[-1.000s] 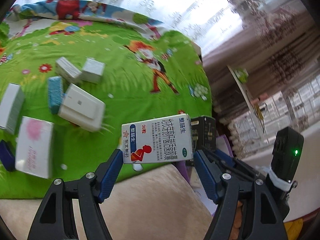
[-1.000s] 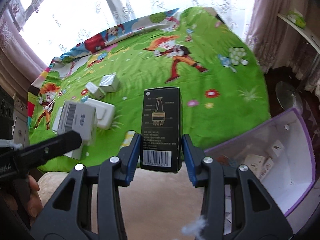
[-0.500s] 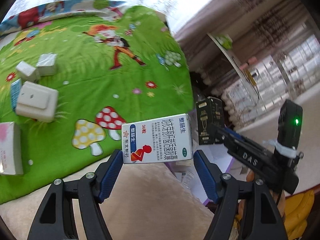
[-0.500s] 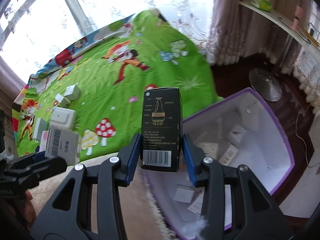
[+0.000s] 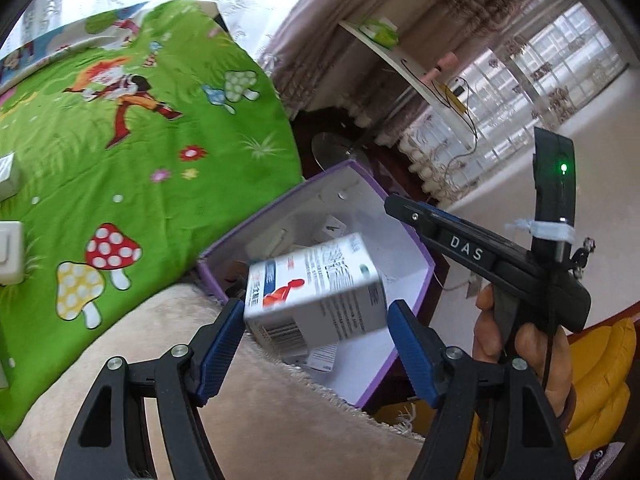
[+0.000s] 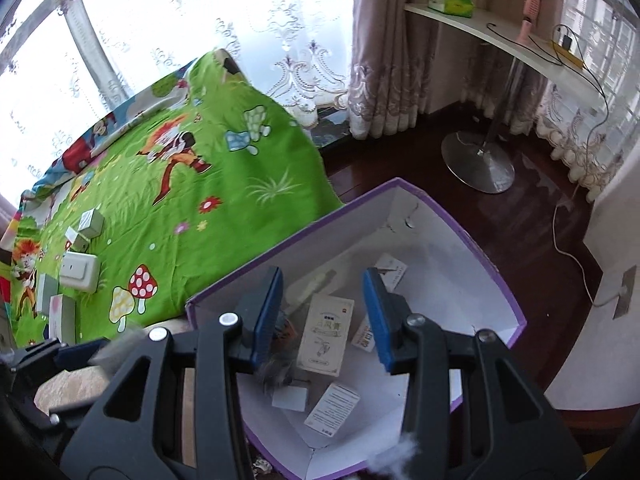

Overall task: Organize rigid objects
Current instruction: 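Carry both held boxes over the purple-rimmed box and open both tools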

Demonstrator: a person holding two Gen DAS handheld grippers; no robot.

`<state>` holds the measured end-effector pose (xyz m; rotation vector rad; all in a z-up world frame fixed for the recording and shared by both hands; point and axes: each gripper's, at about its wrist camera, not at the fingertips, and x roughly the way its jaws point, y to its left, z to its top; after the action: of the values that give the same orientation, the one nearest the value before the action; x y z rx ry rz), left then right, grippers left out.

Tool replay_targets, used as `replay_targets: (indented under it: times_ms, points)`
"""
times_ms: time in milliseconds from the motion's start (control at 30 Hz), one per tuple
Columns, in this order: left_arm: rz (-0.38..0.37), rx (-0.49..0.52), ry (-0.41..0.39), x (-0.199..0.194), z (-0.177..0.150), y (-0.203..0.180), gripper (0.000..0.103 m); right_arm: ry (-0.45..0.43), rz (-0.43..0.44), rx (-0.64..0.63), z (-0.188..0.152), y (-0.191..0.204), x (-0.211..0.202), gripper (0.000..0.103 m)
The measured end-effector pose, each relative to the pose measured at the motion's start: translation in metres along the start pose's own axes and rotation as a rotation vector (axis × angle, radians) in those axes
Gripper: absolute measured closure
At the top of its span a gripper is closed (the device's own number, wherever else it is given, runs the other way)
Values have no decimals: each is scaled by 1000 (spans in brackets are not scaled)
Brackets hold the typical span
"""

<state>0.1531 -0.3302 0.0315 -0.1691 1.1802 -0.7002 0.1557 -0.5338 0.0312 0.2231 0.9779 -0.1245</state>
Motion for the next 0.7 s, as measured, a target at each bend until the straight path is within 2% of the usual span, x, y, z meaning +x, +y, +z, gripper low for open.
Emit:
replay_targets:
  times_ms: [67,167,467,533,700]
  points:
    - [-5,1,21,4,-2,-2,22,2,-7,21,1,-6,0,57]
    - [-15,-28,40,6,-2,3,21,10,2,35,1,-9,2,57]
    - [39,7,-33,-20,-6,17,21,29,36,-8,-2,8,3,57]
    - [75,-11,-39,-28,-8,27,21,34,43,-20,-4,15,4,56]
    - [92,-92,-82,-50,-14,60,21,42,73,-68,-6,40,3,56]
